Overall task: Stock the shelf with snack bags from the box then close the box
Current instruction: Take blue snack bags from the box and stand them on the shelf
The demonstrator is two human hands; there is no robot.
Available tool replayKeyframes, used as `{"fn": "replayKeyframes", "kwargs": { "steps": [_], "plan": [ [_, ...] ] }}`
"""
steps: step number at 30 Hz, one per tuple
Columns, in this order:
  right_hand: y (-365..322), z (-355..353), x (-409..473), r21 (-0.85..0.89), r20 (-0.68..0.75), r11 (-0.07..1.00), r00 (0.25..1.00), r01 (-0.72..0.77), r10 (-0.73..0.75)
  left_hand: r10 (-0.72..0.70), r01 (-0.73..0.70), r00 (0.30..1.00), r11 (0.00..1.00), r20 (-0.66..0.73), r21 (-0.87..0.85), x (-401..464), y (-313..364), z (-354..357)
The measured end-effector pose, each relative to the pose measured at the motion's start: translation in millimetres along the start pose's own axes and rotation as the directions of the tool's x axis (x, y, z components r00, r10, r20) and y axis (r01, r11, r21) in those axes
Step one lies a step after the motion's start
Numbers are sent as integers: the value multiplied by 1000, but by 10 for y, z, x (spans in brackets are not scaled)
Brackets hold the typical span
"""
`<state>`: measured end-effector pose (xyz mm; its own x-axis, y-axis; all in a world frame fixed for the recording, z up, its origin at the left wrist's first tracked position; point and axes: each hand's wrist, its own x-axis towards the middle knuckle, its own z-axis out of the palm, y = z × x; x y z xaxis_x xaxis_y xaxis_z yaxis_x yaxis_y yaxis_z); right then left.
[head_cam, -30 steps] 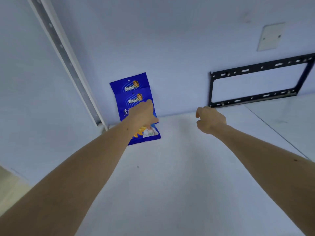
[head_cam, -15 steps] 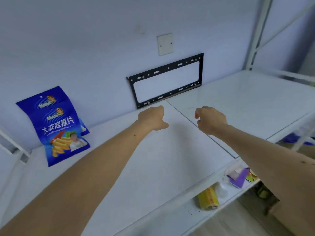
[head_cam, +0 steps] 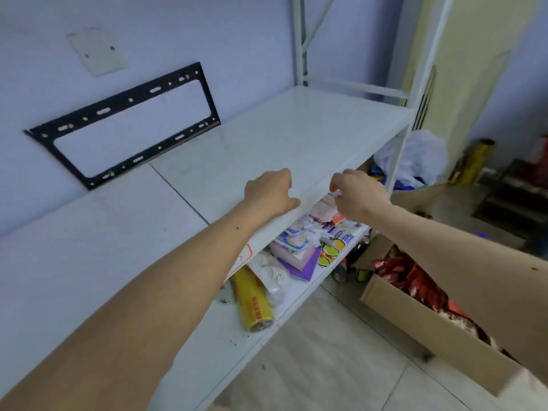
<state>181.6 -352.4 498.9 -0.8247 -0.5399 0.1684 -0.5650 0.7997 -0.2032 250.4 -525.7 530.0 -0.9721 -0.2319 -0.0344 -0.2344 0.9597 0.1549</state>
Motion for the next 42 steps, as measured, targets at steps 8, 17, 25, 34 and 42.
{"fn": "replayKeyframes", "kwargs": {
  "steps": [8, 17, 25, 34, 42],
  "plan": [
    [1349, 178, -184, -11, -5, 984, 984, -176, 176, 186, -186, 981, 983, 52, -2, 610, 1143, 708],
    [2659, 146, -193, -54, 95, 943, 939, -328, 332, 285, -286, 943, 958, 173, -25, 1447, 2093, 1272],
    [3724, 318, -243, -62, 164, 918, 903, -393, 398, 323, -325, 907, 945, 270, -40, 1762, 2933, 1835],
    [4901, 615, -240, -103, 302, 967, 919, -235, 255, 147, -116, 941, 986, 306, -117, 1797, 3794, 2525],
    [5572, 1113, -318, -103, 404, 981, 895, -162, 190, 27, 33, 938, 986, 346, -165, 1683, 4168, 3276]
  ]
}}
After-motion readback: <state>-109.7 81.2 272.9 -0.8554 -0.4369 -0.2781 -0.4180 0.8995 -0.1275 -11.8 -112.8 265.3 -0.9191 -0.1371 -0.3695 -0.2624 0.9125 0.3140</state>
